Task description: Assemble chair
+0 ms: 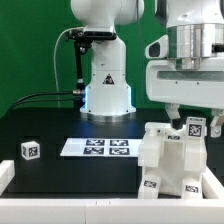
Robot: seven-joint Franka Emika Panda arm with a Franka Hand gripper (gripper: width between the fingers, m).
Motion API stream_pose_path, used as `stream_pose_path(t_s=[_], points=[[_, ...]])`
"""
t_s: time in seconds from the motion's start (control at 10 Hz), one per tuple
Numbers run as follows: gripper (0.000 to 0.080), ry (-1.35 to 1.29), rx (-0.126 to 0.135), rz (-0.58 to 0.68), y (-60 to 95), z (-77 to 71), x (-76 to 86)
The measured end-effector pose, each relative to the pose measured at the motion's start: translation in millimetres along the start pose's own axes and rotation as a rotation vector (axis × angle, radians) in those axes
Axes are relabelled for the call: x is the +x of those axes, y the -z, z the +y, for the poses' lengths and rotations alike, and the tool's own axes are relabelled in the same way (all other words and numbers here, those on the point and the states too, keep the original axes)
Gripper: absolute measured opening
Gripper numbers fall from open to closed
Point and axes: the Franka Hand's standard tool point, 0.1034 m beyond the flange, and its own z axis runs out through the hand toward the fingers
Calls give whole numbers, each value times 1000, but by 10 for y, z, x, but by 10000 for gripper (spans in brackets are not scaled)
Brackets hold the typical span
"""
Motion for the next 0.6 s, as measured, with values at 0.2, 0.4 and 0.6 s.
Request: stream_pose_path(t_s=[0.2,0.4,0.6], points=[[647,148,0,1,0,8,18],[649,374,-22,17,-3,-8,-24],[635,347,-20,16,-3,-3,-13]])
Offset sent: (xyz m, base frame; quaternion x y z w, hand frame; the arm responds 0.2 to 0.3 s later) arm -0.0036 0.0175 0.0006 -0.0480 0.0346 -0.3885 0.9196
